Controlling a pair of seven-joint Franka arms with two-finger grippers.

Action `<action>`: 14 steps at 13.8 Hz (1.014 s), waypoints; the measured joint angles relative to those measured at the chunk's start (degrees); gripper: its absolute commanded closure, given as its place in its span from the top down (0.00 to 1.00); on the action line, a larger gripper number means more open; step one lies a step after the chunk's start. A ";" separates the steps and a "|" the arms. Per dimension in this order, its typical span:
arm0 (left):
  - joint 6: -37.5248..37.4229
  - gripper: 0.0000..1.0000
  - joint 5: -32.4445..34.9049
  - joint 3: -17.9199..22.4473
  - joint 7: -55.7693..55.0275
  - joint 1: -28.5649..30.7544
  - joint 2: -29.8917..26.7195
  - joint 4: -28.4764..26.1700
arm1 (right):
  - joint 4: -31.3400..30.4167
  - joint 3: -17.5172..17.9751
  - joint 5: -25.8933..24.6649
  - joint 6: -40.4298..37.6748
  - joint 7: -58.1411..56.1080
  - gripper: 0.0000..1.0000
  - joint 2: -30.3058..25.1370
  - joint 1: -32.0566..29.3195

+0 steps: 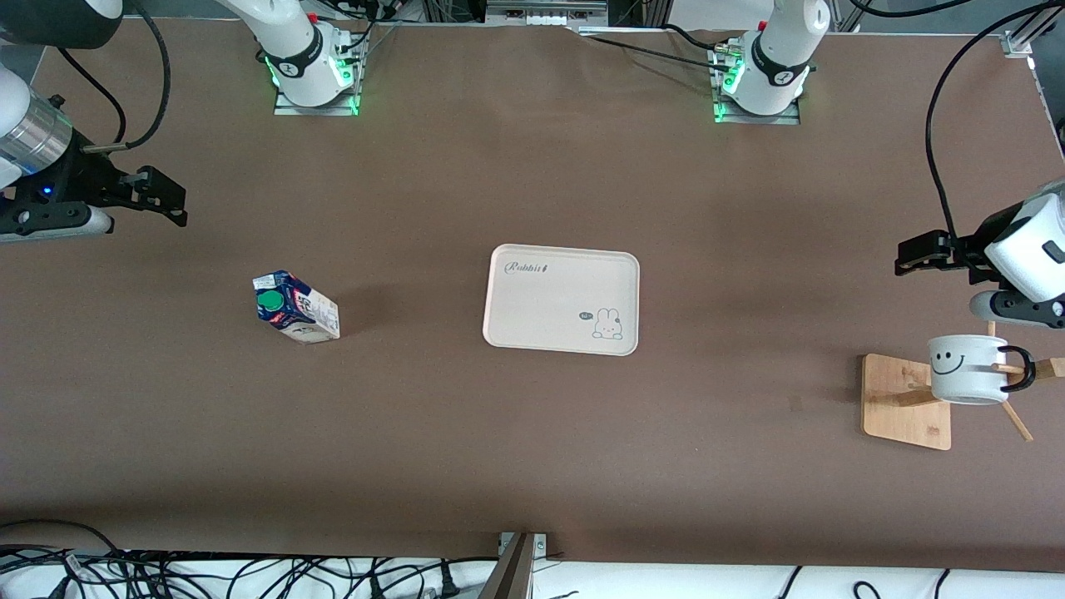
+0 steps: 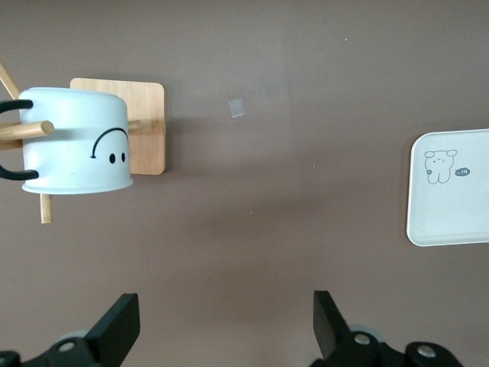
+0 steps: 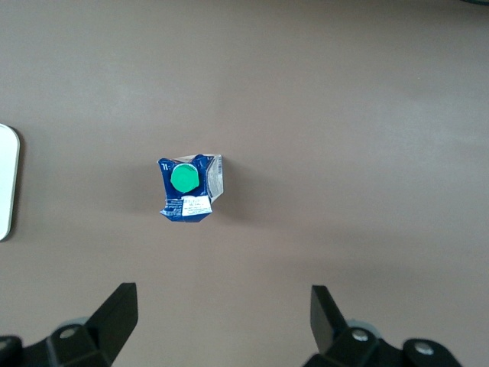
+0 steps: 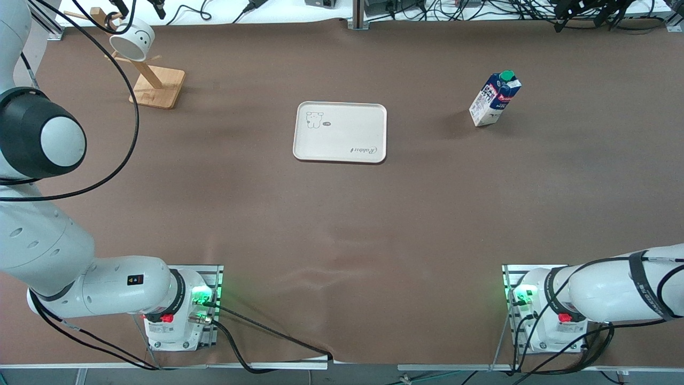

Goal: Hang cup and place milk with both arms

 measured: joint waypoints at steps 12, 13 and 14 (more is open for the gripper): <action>13.57 1.00 -0.86 7.78 0.03 -8.44 -16.88 -24.18 | 0.00 -0.01 0.00 0.13 0.00 1.00 0.00 0.00; 13.78 1.00 -0.86 7.89 0.03 -8.44 -17.16 -24.66 | 0.00 -0.01 0.00 0.15 0.00 1.00 0.00 0.00; 13.85 1.00 -0.86 7.98 0.03 -8.44 -17.21 -24.88 | 0.00 -0.01 0.00 0.17 0.00 1.00 0.00 0.00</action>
